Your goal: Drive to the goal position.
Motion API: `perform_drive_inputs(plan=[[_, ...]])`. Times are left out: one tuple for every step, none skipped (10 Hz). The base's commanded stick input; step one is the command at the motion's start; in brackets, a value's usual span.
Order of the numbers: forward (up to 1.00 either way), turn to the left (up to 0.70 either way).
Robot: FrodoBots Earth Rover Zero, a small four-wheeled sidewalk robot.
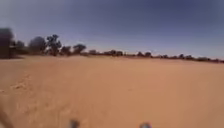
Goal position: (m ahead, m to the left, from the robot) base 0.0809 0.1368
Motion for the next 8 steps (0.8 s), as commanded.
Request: perform_drive_inputs(plan=[[0.5,-0.01],[0.5,-0.01],[0.5,-0.01],[0.5,-0.01],[0.5,-0.01],[0.5,-0.01],[0.5,-0.01],[0.5,-0.01]])
